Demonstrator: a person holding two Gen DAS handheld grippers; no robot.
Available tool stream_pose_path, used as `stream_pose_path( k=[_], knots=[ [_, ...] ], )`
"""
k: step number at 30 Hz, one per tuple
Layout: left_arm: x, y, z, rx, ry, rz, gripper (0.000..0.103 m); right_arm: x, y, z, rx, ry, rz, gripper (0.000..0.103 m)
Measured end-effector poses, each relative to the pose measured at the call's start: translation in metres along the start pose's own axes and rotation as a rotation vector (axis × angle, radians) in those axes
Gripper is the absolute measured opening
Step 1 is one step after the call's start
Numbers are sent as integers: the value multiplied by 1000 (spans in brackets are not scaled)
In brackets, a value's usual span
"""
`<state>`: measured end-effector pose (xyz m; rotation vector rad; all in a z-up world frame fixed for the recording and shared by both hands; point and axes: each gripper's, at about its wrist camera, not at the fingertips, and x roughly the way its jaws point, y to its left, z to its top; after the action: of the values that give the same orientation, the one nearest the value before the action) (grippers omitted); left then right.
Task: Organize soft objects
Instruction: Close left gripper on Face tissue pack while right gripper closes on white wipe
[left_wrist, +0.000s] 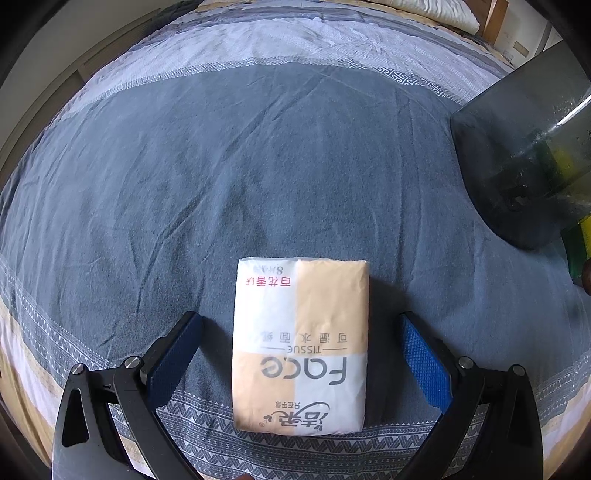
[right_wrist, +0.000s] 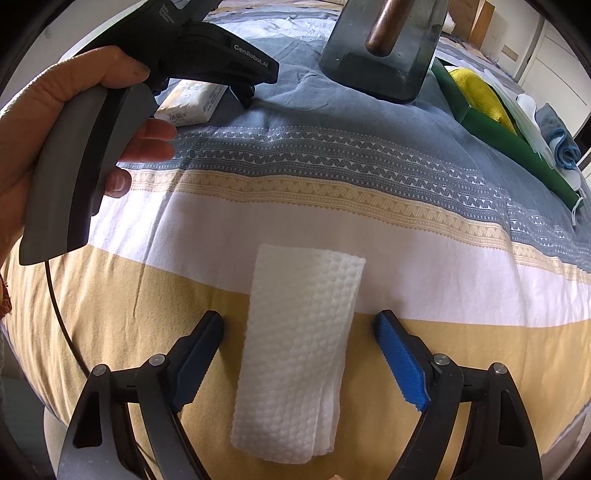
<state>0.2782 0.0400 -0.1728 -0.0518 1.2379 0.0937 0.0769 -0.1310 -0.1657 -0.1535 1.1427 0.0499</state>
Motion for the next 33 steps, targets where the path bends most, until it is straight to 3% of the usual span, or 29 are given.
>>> stream_pose_path(
  k=[14,20,22,27,32,33],
  knots=[
    [0,-1,0,-5,-5,-2,101,-3,3,-1,-32,-12,-19,69],
    [-2,0,-1,-8,-12,-5,99,-4,5,-2,-51,-23,-29,59],
    [-4,-1,-2,-3,-17,-5,97,-5,6,-2,-59,-27,-29,51],
    [-10,-8,-2,8,-23,-14,81,-7,7,-2,-68,-33,-23,38],
    [-21,-16,-2,18,-34,-27,46,-10,5,-2,-70,-40,-9,17],
    [-23,-17,-2,20,-36,-30,46,-11,4,-2,-71,-42,-6,14]
  ],
)
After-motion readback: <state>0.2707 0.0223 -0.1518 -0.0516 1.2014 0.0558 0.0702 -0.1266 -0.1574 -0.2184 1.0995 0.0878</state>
